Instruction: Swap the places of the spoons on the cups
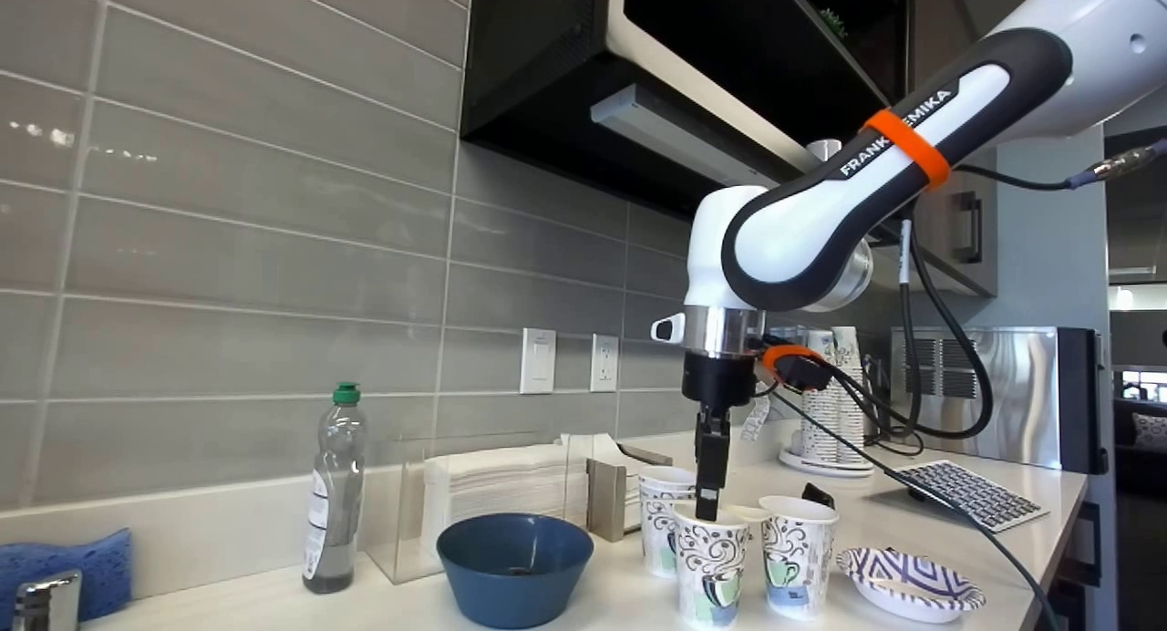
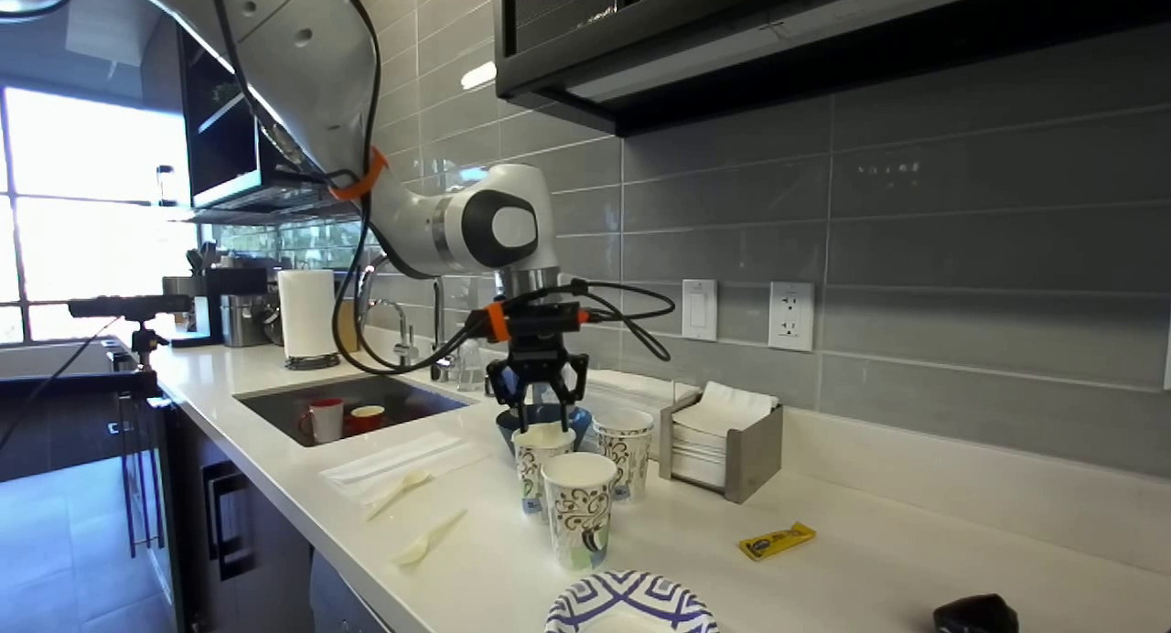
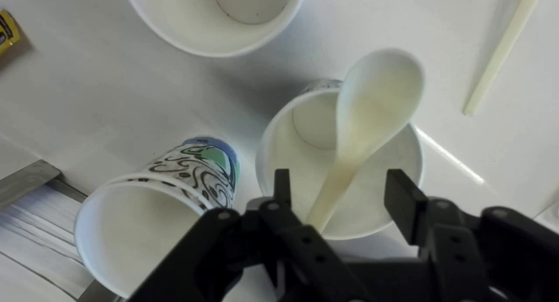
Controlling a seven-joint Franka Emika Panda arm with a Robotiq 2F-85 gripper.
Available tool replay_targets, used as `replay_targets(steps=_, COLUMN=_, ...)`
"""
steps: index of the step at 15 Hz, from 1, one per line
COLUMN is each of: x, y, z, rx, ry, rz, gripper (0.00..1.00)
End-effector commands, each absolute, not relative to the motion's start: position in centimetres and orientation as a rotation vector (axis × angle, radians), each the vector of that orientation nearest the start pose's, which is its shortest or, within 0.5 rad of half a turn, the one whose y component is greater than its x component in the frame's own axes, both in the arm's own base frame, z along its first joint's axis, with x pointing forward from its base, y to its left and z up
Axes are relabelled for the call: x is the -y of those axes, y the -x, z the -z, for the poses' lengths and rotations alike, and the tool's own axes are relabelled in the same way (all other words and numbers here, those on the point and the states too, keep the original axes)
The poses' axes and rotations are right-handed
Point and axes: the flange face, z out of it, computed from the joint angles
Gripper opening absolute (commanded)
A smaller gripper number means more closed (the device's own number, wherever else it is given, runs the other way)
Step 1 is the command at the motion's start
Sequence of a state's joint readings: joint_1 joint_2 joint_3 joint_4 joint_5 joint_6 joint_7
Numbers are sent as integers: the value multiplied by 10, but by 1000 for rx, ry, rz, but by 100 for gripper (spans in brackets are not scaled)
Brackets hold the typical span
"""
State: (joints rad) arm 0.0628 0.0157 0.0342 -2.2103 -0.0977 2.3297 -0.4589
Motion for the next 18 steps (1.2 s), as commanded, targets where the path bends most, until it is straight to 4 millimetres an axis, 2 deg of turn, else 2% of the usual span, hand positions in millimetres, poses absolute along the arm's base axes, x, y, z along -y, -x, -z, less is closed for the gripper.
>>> replay_targets(steps=1, x=-47, y=-547, z=-381, rx=983, ry=3059, rz=158, gripper=31)
replay_targets(steps=5, x=-45, y=-545, z=-387, rx=973, ry=3075, rz=163, gripper=2)
replay_targets(steps=7, x=-43, y=-542, z=-395, rx=961, ry=3090, rz=170, gripper=0)
replay_targets(steps=8, x=-41, y=-538, z=-400, rx=946, ry=3103, rz=175, gripper=3)
replay_targets(steps=12, x=-29, y=-523, z=-418, rx=835, ry=3148, rz=208, gripper=3)
replay_targets(steps=14, x=-16, y=-513, z=-421, rx=734, ry=3168, rz=214, gripper=3)
replay_targets(steps=18, x=11, y=-494, z=-411, rx=546, ry=3188, rz=187, gripper=3)
